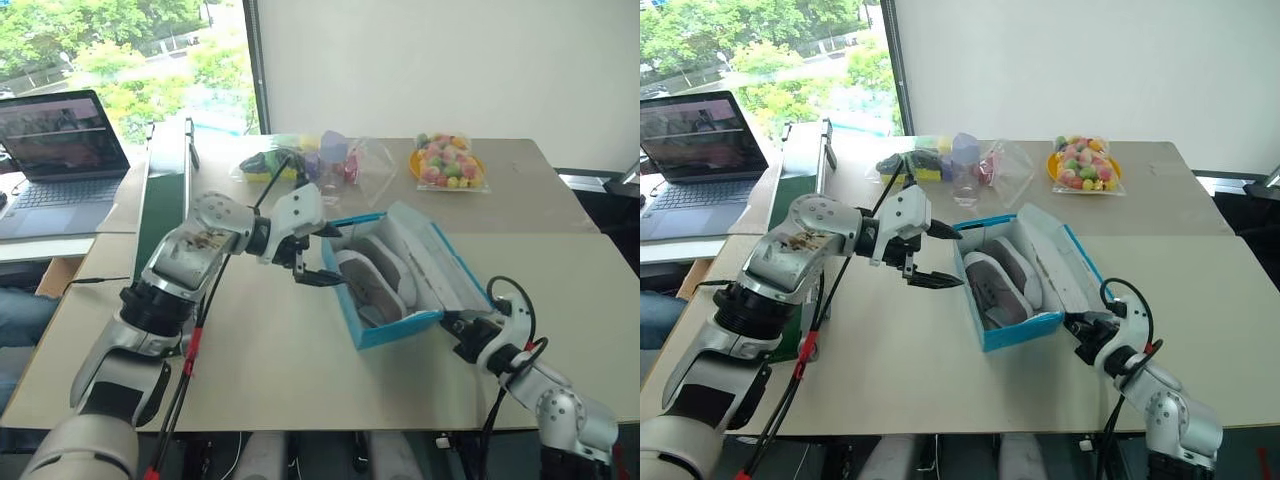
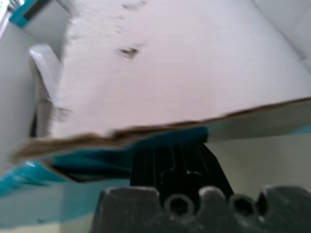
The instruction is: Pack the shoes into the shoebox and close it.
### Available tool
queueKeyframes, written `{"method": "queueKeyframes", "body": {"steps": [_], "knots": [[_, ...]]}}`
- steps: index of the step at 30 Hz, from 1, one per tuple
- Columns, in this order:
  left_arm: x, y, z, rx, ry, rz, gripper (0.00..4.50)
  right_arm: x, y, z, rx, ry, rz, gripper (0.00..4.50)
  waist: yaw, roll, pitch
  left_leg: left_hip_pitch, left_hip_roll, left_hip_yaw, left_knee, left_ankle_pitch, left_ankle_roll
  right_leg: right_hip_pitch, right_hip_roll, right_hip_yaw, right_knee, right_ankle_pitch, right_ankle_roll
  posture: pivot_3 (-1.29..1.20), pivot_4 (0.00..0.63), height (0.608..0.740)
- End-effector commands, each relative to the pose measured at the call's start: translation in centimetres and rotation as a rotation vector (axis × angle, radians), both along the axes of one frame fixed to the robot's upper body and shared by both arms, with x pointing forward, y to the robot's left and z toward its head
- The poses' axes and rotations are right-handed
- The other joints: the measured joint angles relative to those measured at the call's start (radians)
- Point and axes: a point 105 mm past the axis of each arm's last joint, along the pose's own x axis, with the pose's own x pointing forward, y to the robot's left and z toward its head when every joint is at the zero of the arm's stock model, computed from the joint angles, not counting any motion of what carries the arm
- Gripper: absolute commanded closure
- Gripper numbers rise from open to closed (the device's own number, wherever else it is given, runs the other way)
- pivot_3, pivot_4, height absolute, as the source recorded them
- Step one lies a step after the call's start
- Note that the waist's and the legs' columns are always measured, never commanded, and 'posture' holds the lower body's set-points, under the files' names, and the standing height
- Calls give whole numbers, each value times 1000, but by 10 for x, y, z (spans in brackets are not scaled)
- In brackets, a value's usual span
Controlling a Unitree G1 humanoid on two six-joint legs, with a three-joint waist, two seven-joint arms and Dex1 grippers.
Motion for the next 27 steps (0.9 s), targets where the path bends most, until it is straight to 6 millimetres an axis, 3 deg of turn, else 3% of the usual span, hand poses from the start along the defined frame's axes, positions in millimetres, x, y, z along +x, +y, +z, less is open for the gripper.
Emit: {"method": "queueKeyframes", "body": {"steps": [1, 5, 9, 19, 27], "knots": [[2, -6, 19, -41, -70, -12, 0, 5, -13, 28, 36, -157, -51, 4397, 2, 0, 0, 0, 0, 0, 0, 0, 0, 0, 0, 0, 0, 0, 0, 0, 150, 738], [6, -10, 22, -55, -85, -8, 0, 6, -6, 54, 42, -276, 2, 4397, 1, 0, 0, 0, -1, 1, 0, 0, 0, 0, -1, 1, 0, 0, 0, 0, 150, 738], [6, -8, 22, -55, -90, -2, 0, 4, 15, 83, -20, -378, 132, 4397, -6, 0, 0, 0, 0, 1, 0, 0, 0, 0, 0, 1, 1, 0, 0, 0, 150, 738], [3, 2, 19, -51, -90, 49, 0, 7, 44, 112, -122, -425, 331, 4397, -6, 0, 0, 1, 0, 2, 0, 2, 4, 0, -1, 1, 1, 1, 0, 0, 150, 738], [1, 6, 18, -56, -90, 81, 0, 17, 35, 114, -162, -413, 323, 4397, 1, 0, 0, 1, -1, 1, 0, 3, 6, 0, -1, 1, 1, 1, 0, 0, 150, 738]]}}
